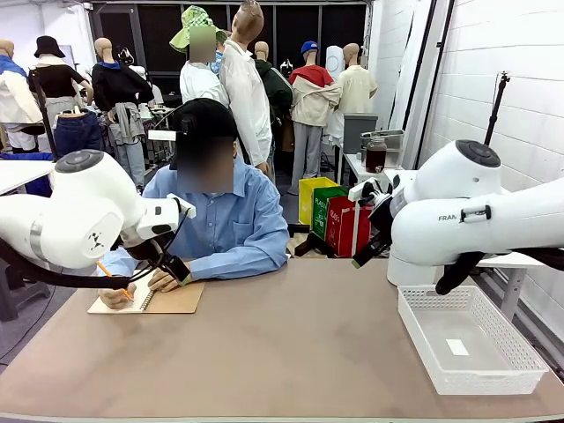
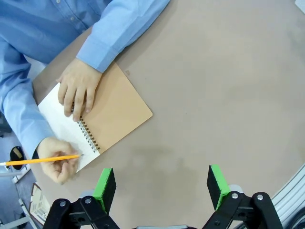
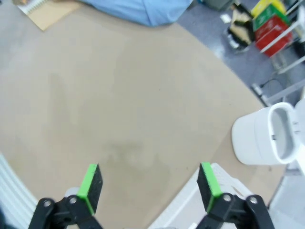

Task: Sort the paper based on its condition.
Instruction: If a person hands you a paper, place it in the Organizing basket , and if it's crumpled, put it in the Trash can.

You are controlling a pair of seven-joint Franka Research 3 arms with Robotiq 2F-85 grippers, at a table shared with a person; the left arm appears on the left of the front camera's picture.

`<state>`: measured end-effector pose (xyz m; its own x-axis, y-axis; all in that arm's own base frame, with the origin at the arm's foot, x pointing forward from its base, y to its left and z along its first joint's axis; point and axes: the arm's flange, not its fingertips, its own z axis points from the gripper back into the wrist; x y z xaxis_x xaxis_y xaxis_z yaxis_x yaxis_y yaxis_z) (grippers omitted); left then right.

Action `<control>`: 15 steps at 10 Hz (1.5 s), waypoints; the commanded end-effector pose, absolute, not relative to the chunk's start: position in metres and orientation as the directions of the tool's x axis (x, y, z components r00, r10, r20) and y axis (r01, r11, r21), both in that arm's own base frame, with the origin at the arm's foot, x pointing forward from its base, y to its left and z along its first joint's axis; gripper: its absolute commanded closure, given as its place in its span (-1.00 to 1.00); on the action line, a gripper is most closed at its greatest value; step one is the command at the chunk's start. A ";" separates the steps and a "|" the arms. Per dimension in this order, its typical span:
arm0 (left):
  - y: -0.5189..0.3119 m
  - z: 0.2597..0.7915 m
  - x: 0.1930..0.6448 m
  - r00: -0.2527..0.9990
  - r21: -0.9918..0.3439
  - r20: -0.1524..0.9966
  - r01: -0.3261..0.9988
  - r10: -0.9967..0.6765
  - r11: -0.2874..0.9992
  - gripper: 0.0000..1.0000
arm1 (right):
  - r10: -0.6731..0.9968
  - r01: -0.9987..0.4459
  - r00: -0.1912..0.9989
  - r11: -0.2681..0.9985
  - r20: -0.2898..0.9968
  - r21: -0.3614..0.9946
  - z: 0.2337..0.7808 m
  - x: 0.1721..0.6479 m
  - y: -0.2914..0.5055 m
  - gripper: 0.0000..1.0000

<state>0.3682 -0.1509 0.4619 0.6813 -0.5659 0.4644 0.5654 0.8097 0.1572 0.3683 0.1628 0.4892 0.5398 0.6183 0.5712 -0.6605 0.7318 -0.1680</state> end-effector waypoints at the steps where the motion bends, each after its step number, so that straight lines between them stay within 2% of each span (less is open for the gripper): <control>1: -0.151 0.490 0.363 0.690 0.176 0.461 0.545 -0.558 0.820 -1.00 | 0.648 -0.702 0.504 0.692 0.571 -0.166 0.500 0.367 0.159 -1.00; 7: -0.133 0.548 0.347 0.618 0.213 0.540 0.556 -0.571 0.803 -1.00 | 0.648 -0.739 0.408 0.648 0.643 -0.185 0.548 0.349 0.154 -1.00; 12: -0.112 0.565 0.342 0.568 0.161 0.627 0.575 -0.533 0.802 -1.00 | 0.616 -0.752 0.361 0.636 0.700 -0.172 0.567 0.344 0.145 -1.00; 15: -0.110 0.576 0.343 0.545 0.176 0.657 0.562 -0.521 0.809 -1.00 | 0.610 -0.758 0.346 0.630 0.713 -0.171 0.568 0.346 0.145 -1.00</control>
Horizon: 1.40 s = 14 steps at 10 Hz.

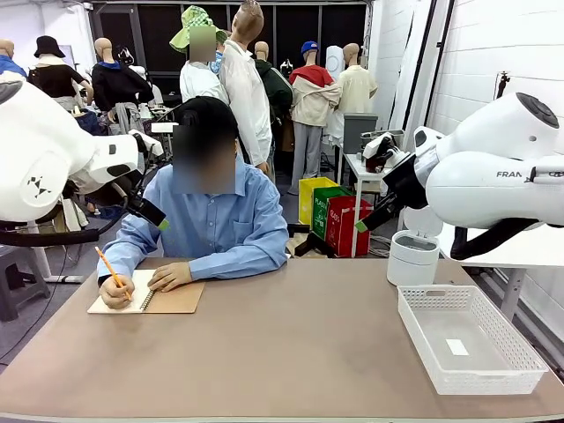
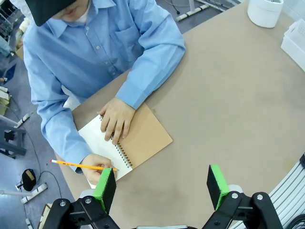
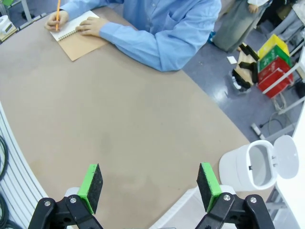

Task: Sort the paper based on its condition.
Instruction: If a person hands you a paper, place it in the Organizing basket , and if it's crumpled, put it in the Trash can.

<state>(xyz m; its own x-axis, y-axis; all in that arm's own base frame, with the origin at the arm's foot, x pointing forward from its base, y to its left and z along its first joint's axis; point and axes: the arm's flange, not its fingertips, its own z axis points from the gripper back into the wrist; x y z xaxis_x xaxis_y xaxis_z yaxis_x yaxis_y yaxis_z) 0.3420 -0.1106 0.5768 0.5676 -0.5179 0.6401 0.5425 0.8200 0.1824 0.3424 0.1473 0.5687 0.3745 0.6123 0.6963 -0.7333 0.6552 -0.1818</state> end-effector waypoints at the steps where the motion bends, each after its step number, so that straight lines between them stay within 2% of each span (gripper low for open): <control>1: -0.109 0.575 0.345 0.550 0.171 0.653 0.562 -0.520 0.809 -1.00 | 0.610 -0.759 0.346 0.629 0.713 -0.170 0.565 0.346 0.144 -1.00; 4: -0.110 0.577 0.342 0.567 0.181 0.642 0.541 -0.516 0.821 -1.00 | 0.581 -0.758 0.358 0.638 0.731 -0.135 0.560 0.350 0.145 -1.00; 5: -0.110 0.577 0.342 0.567 0.181 0.642 0.541 -0.516 0.821 -1.00 | 0.614 -0.736 0.372 0.652 0.697 -0.181 0.568 0.343 0.146 -1.00; 14: -0.110 0.577 0.342 0.567 0.181 0.642 0.541 -0.516 0.821 -1.00 | 0.614 -0.736 0.372 0.652 0.697 -0.181 0.568 0.343 0.146 -1.00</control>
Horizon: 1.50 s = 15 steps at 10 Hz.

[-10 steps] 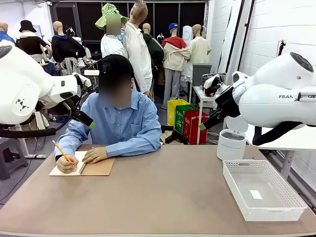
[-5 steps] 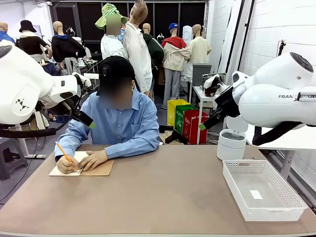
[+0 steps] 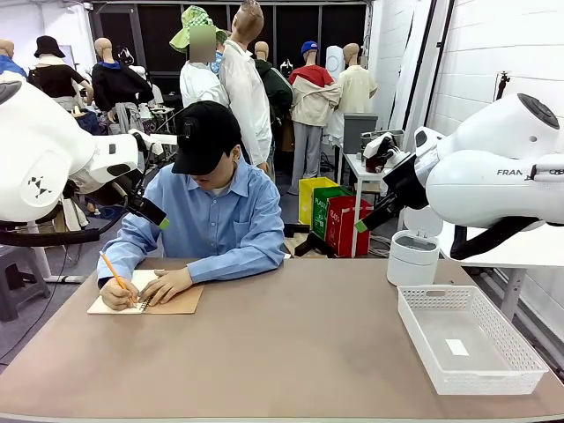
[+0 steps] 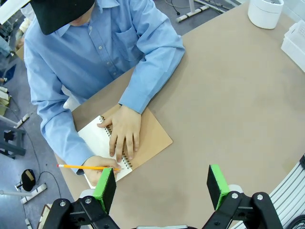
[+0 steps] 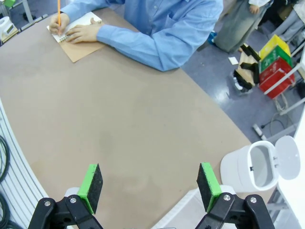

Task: Sort the paper based on its condition.
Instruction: If a person hands you a paper, place it in the Organizing basket , and if it's crumpled, put it in the Trash can.

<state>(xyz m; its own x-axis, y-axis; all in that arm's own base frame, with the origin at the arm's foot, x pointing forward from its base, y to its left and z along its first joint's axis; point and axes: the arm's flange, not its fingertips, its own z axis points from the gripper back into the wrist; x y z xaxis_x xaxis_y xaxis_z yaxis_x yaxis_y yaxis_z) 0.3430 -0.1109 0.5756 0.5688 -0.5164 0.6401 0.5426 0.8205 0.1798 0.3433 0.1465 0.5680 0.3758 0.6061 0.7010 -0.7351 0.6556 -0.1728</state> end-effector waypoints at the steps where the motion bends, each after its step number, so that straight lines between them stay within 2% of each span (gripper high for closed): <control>1: -0.110 0.577 0.342 0.567 0.181 0.642 0.541 -0.516 0.821 -1.00 | 0.614 -0.736 0.372 0.652 0.697 -0.181 0.568 0.343 0.146 -1.00; 15: -0.110 0.577 0.342 0.567 0.181 0.642 0.541 -0.516 0.821 -1.00 | 0.614 -0.736 0.372 0.652 0.697 -0.181 0.568 0.343 0.146 -1.00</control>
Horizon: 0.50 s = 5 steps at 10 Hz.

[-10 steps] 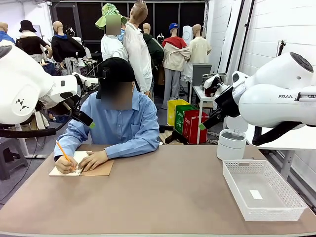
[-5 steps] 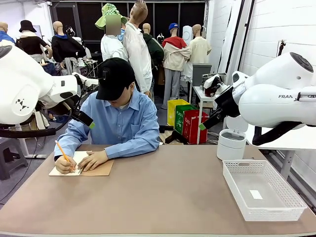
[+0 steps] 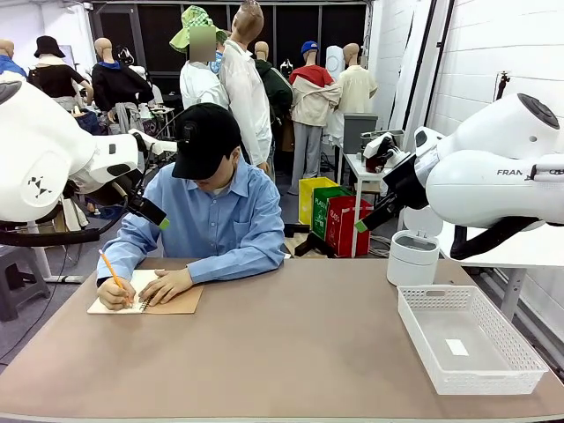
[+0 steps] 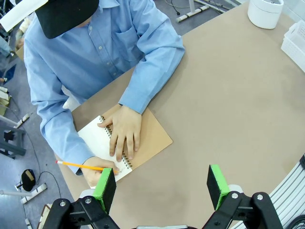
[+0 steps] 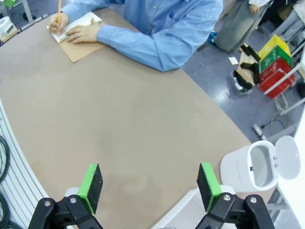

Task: Sort the paper based on its condition.
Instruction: If a person hands you a paper, place it in the Organizing basket , and if it's crumpled, put it in the Trash can.

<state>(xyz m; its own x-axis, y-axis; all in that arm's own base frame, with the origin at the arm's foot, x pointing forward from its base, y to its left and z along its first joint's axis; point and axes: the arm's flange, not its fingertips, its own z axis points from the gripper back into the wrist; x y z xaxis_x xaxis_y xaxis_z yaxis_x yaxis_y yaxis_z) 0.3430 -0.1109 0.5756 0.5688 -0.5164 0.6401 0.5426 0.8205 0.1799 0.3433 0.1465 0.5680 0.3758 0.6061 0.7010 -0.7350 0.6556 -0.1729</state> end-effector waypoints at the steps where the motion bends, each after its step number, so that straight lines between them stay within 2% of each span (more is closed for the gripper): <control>1: -0.110 0.577 0.342 0.567 0.181 0.642 0.541 -0.516 0.821 -1.00 | 0.614 -0.736 0.372 0.652 0.697 -0.181 0.568 0.343 0.146 -1.00; 5: -0.110 0.577 0.342 0.567 0.181 0.642 0.541 -0.516 0.821 -1.00 | 0.614 -0.736 0.372 0.652 0.697 -0.181 0.568 0.343 0.146 -1.00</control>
